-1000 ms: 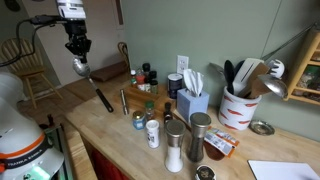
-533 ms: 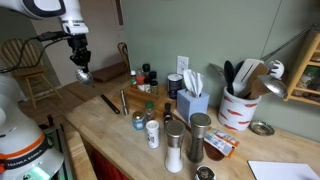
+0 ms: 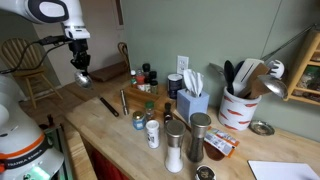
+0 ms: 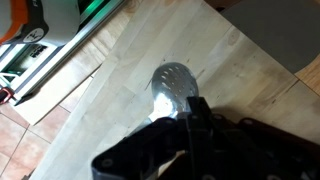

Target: Move the silver cooking spoon to the bottom-left corner of the counter

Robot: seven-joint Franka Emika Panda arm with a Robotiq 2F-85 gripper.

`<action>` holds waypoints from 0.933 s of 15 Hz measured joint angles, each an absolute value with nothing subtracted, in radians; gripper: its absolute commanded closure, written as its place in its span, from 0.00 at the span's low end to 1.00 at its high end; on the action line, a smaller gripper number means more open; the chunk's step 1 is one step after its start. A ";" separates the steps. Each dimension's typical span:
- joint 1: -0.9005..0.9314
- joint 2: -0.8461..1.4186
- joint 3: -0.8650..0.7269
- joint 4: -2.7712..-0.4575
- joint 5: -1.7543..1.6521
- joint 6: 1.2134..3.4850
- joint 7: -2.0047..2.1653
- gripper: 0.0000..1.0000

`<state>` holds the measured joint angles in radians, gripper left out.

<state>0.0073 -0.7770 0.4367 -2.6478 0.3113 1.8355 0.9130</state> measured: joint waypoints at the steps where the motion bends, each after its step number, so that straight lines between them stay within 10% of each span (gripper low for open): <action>1: 0.012 -0.775 0.434 -2.648 0.311 1.836 0.913 0.99; 14: 0.071 -0.535 0.636 -2.671 0.116 1.988 1.274 0.99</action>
<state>0.0709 -0.5351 0.6365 -2.6709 0.1160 1.9876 1.2737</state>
